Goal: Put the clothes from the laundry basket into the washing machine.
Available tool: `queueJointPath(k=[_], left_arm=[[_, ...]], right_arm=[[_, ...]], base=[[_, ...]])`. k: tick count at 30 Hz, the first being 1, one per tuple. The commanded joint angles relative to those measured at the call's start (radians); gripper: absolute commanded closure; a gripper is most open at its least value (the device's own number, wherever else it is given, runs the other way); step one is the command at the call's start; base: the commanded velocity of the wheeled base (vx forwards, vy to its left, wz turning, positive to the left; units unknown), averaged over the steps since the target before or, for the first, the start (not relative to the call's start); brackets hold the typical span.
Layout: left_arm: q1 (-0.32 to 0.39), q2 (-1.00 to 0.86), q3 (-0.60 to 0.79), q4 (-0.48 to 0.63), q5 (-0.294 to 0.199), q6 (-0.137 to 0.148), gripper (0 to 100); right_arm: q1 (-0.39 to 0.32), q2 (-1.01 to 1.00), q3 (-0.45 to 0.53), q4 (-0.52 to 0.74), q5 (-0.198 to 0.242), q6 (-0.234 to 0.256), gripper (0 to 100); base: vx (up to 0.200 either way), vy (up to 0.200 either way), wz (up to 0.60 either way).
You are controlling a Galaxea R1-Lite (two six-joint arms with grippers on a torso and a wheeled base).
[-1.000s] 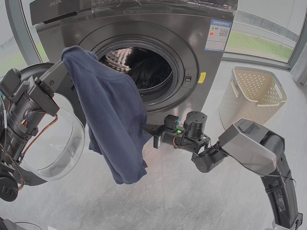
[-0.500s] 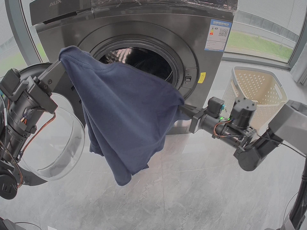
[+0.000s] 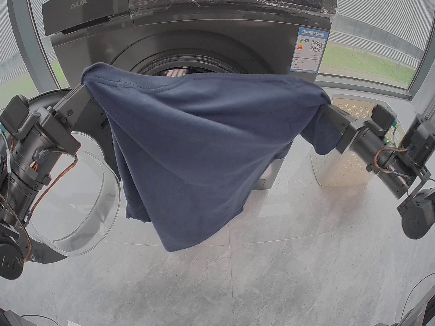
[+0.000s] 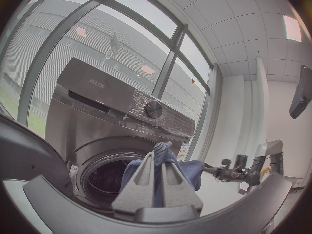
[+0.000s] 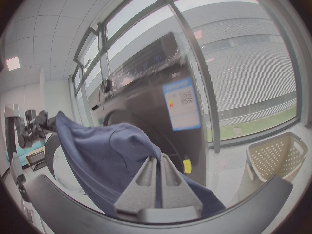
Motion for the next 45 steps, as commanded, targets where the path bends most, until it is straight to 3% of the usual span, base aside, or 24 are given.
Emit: queueJointPath(k=[1, 6, 11, 15, 21, 45], left_arm=[[-0.006, -0.002, -0.028, 0.042, 0.035, -0.001, 100], [-0.006, -0.017, -0.066, 0.126, 0.082, 0.002, 100], [-0.006, -0.047, -0.075, 0.185, 0.087, 0.009, 100], [-0.006, -0.05, -0.095, 0.201, 0.099, 0.01, 100], [-0.023, -0.05, -0.152, 0.204, 0.16, 0.012, 100], [-0.029, -0.079, -0.176, 0.231, 0.157, 0.012, 100]], right_arm=[[-0.021, -0.158, 0.023, 0.011, -0.03, 0.024, 100], [-0.023, -0.184, 0.0, 0.012, -0.035, 0.023, 100], [-0.023, -0.183, -0.006, 0.011, -0.038, 0.023, 100], [-0.023, -0.184, -0.005, 0.011, -0.038, 0.021, 100], [-0.023, -0.2, 0.012, 0.026, -0.038, 0.015, 100], [-0.012, -0.201, 0.043, 0.026, -0.038, 0.014, 100]], base=[[0.0, 0.0, 0.0], [0.0, 0.0, 0.0], [0.0, 0.0, 0.0], [0.0, 0.0, 0.0], [0.0, 0.0, 0.0], [0.0, 0.0, 0.0]])
